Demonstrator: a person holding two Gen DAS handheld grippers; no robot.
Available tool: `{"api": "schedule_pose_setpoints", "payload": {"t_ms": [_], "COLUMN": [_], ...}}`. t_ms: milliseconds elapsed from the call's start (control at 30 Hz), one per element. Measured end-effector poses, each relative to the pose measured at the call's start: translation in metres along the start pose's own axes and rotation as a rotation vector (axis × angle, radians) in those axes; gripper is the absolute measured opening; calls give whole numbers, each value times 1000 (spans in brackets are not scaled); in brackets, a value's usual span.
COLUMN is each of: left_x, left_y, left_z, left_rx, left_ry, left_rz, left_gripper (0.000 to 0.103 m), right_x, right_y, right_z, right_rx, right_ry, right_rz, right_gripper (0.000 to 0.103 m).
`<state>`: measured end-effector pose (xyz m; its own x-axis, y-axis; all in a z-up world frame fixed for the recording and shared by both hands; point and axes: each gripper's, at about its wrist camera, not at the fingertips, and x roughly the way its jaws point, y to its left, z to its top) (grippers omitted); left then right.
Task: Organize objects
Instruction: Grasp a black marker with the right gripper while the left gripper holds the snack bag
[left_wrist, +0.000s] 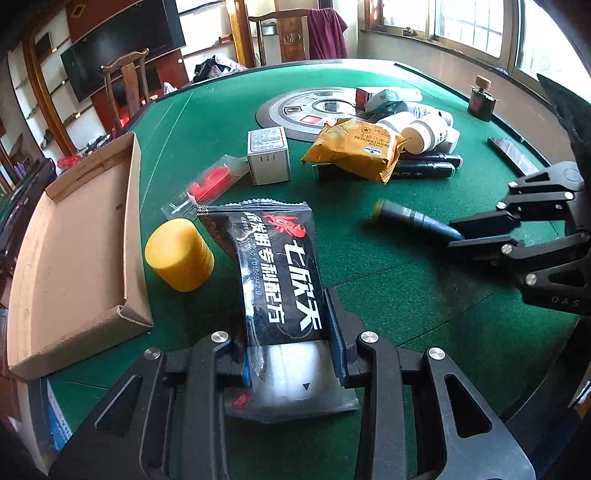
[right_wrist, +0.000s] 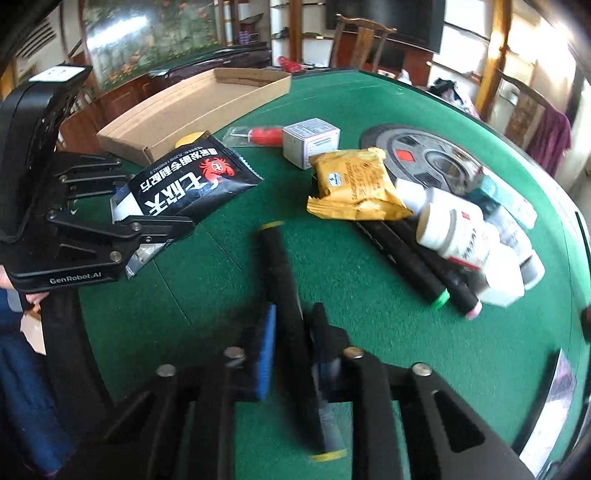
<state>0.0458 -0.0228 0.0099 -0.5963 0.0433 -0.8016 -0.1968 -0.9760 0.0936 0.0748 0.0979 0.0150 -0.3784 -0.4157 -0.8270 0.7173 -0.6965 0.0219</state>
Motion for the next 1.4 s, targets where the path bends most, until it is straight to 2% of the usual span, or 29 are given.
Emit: {"api": "schedule_pose_setpoints", "payload": {"t_ms": [367,800,1033,1300,1400], "left_x": [0,-2,-11,-38,-50], "left_y": [-5,-12,-9,28,44], "left_z": [0,-1,-3,-4,-6], "left_rx": [10,26,5,-108,-140], "left_ry": [-10,-26,-59,-123,-152], "left_rz": [34,61,24,-71,-70], "left_gripper": [33,33,31,31,31], "right_x": [-4,-2,-4,-16,-21], "right_y": [5,6,5,13,16], "right_z": [-6,-6,-8,-5,2], "right_rx": [103,128,185,220,229], "right_ry": [-28,-35,-45,-85,-108], "right_rz": [-42,-55,-21,19,31], "right_gripper": [13,13,13,13,13]}}
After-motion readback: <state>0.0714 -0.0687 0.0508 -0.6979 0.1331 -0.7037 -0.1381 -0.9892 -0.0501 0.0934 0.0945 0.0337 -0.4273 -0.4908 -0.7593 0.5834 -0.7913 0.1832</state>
